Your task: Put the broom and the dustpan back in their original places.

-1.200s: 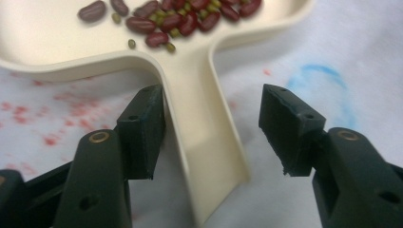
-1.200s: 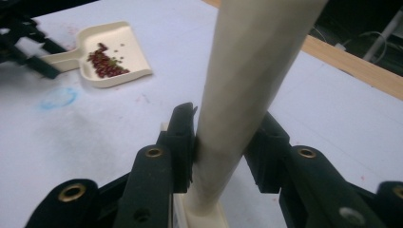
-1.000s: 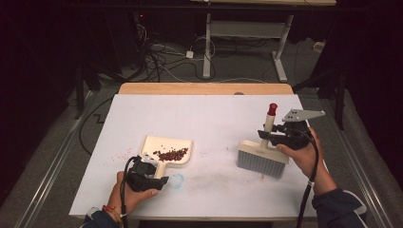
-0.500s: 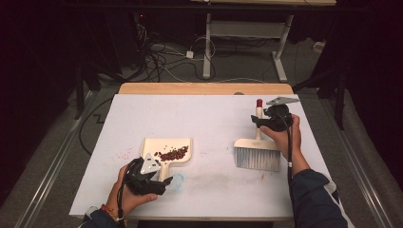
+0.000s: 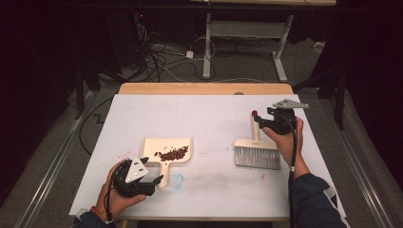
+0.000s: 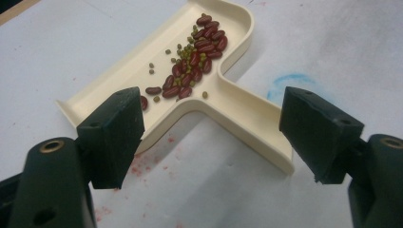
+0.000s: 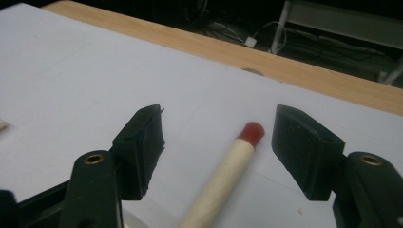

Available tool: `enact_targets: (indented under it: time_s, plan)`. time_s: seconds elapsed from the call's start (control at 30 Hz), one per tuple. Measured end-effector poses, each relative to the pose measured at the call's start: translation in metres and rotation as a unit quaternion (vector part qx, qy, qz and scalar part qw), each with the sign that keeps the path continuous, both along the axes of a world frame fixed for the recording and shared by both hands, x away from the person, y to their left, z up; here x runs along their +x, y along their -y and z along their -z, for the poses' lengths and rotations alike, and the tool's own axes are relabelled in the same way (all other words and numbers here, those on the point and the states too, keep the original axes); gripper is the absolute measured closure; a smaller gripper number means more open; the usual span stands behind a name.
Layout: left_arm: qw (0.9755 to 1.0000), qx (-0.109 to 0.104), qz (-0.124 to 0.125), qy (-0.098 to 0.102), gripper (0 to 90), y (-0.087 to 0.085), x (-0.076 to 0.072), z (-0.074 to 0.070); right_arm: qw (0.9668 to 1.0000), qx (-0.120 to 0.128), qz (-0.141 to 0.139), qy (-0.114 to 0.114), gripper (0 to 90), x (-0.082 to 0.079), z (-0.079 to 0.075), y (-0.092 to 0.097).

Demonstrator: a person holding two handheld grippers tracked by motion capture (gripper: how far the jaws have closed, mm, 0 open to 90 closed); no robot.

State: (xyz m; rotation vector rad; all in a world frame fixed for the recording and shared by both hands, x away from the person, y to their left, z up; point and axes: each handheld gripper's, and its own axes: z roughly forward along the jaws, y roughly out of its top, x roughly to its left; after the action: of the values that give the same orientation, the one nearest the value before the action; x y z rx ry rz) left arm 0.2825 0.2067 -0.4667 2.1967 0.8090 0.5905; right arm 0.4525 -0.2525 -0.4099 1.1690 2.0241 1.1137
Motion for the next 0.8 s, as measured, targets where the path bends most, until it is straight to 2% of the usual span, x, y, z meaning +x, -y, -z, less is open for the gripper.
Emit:
enact_targets:
  time_s: [0.03,0.1,0.33,0.4,0.47,0.57,0.8]
  plan:
    - [1.0000,-0.001,-0.002,0.003,22.6,0.000,-0.001,-0.001,1.0000,0.007,-0.004,0.003,35.3,-0.002,-0.001,0.000]
    - [0.9999,0.001,-0.001,0.017,22.6,0.002,-0.002,-0.004,0.9998,0.004,-0.005,0.020,34.4,-0.007,-0.004,-0.001]
    - [0.9998,0.002,0.003,0.018,21.9,0.005,-0.006,-0.004,0.9985,0.025,-0.032,0.037,27.9,-0.028,-0.011,-0.007]
    - [0.9998,0.004,0.003,0.020,22.0,0.005,-0.007,-0.005,0.9977,0.030,-0.037,0.050,27.0,-0.036,-0.015,-0.008]
    - [0.9997,0.006,0.002,0.022,22.0,0.005,-0.007,-0.004,0.9969,0.028,-0.044,0.059,26.8,-0.044,-0.018,-0.010]
    - [0.9998,0.001,0.004,0.021,21.9,0.005,-0.007,-0.003,0.9966,0.006,-0.046,0.068,24.8,-0.054,-0.019,-0.014]
    - [0.9997,0.006,0.007,0.023,21.8,0.007,-0.007,-0.001,0.9934,-0.005,-0.057,0.099,24.9,-0.076,-0.025,-0.013]
